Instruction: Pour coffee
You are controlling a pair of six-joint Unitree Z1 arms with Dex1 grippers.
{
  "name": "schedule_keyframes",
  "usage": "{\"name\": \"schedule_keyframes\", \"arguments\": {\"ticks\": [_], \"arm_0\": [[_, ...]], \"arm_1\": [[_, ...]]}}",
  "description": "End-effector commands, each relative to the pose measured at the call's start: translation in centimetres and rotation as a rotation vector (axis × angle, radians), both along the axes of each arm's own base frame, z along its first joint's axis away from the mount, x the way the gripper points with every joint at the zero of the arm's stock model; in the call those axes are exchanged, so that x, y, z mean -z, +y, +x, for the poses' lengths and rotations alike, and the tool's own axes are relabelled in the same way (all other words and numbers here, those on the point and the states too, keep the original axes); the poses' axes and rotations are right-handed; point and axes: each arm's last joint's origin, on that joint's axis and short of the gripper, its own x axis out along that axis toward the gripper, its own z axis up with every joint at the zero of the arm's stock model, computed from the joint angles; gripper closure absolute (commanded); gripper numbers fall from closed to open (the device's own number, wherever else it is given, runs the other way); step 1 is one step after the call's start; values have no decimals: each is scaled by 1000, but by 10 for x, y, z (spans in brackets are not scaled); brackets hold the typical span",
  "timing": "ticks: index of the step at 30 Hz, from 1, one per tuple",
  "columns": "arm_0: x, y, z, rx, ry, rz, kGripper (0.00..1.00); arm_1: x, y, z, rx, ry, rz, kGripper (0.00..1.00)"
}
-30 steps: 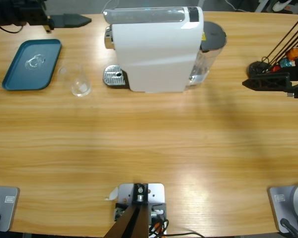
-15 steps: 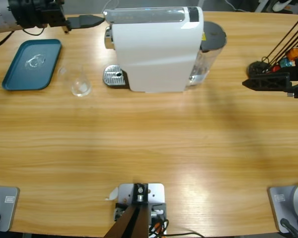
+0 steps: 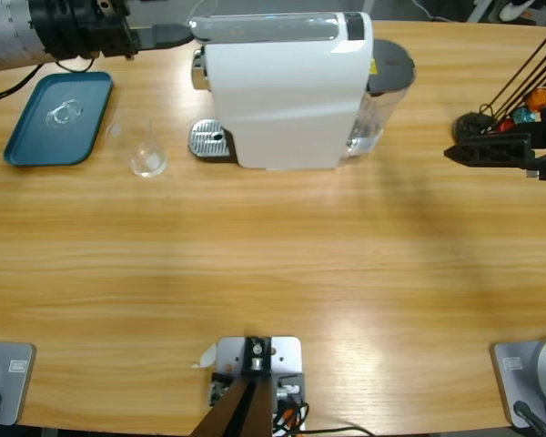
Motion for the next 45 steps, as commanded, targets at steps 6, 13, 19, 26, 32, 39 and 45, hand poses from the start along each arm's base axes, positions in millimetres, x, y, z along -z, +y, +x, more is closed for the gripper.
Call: {"name": "schedule_keyframes", "arguments": {"ticks": [6,13,19,26,32,39,45], "arm_0": [[33,7,-3,-1,86,17,1000],[30,-3,10,13,52,-2,1000],[28,-6,14,17,42,-8,1000],[24,-2,11,21,40,-11,1000],[13,4,4,14,34,-24,1000],[-9,7,-3,10,25,-53,1000],[-19,6,-3,13,17,-68,1000]], "arm_1": [[13,2,1,3,50,-17,105],[14,2,2,2,54,-18,105],[14,3,3,2,55,-18,105],[14,3,3,3,57,-20,105],[14,3,3,3,56,-20,105],[14,3,3,2,54,-18,105],[13,2,2,2,51,-17,105]]}}
